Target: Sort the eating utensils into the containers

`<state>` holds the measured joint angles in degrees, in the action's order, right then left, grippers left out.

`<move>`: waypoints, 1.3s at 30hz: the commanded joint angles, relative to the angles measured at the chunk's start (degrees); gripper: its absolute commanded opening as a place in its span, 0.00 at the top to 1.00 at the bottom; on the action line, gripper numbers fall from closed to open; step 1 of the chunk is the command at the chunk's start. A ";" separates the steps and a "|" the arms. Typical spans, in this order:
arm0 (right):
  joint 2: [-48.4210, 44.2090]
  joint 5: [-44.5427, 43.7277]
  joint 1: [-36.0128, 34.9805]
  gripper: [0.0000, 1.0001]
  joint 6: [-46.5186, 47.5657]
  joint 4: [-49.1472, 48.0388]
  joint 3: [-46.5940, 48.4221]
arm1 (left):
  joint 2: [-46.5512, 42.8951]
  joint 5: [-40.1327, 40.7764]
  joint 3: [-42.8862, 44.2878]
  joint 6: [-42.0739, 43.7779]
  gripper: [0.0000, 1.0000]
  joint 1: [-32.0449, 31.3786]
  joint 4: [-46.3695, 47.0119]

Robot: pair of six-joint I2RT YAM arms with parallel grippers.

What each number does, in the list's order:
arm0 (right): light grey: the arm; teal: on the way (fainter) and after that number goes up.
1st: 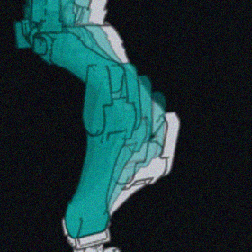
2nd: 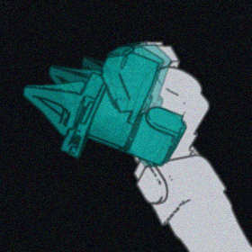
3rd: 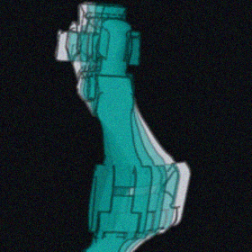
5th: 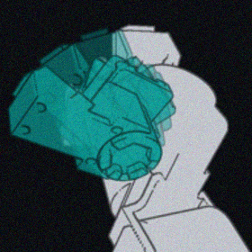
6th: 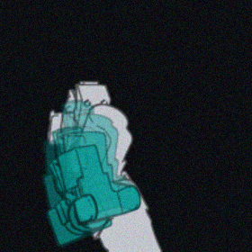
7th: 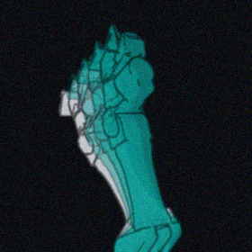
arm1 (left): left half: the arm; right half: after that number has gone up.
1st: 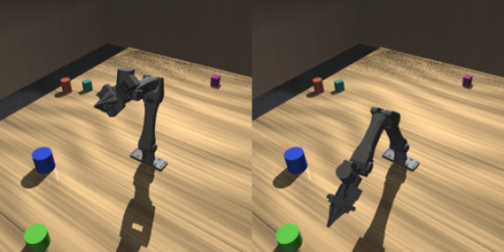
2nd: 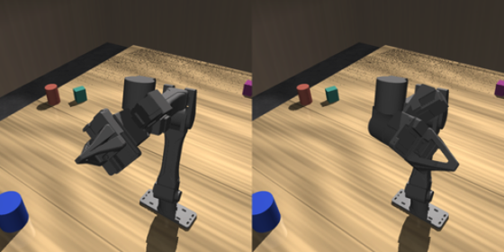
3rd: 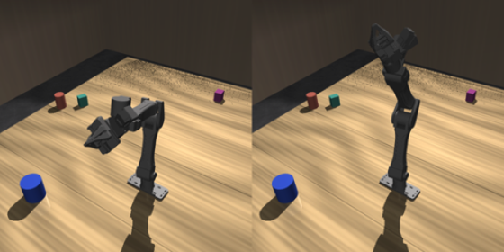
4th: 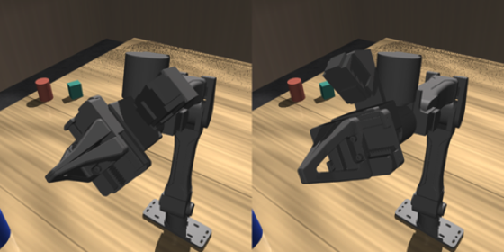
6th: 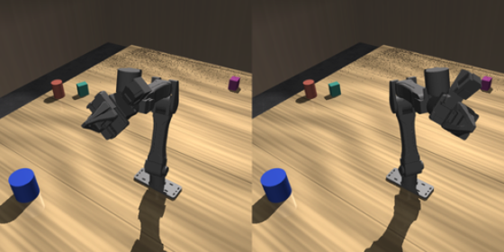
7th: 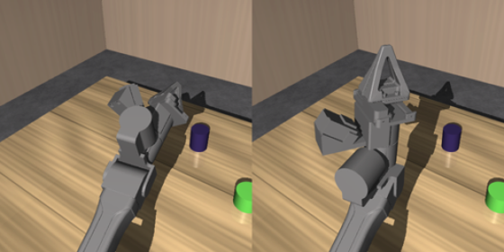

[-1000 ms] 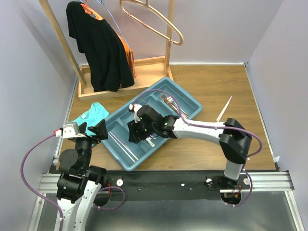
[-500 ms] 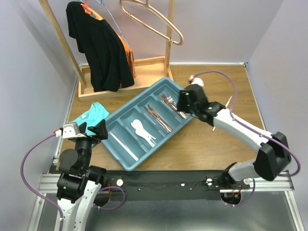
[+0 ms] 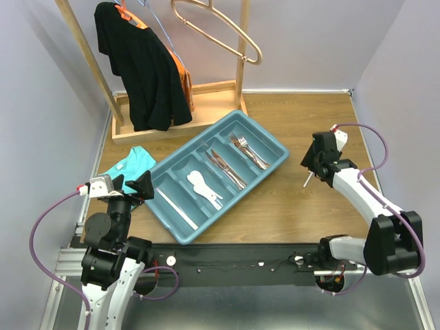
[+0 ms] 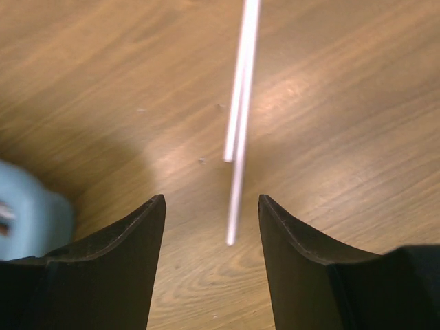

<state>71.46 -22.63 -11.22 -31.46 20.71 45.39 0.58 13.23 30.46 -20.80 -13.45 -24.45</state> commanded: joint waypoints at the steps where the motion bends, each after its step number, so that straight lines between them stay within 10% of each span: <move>1: 3.50 4.34 4.71 0.37 -1.32 -3.47 -4.42 | -7.00 -0.67 -0.14 0.41 0.01 0.45 0.98; 19: 13.53 13.40 10.96 0.57 -2.55 -5.94 -5.48 | -7.35 -0.40 0.04 0.49 0.01 0.45 0.89; 32: 9.14 8.49 15.97 0.92 -4.92 -3.75 -7.50 | -7.44 -0.31 0.13 0.49 0.01 0.45 0.63; 39: 1.59 6.89 16.15 0.95 -3.08 -4.18 -7.68 | -7.43 -0.49 0.04 0.41 0.01 0.45 0.80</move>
<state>77.54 -13.45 4.54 -35.44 16.58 37.93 0.58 13.23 30.46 -20.80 -13.45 -24.47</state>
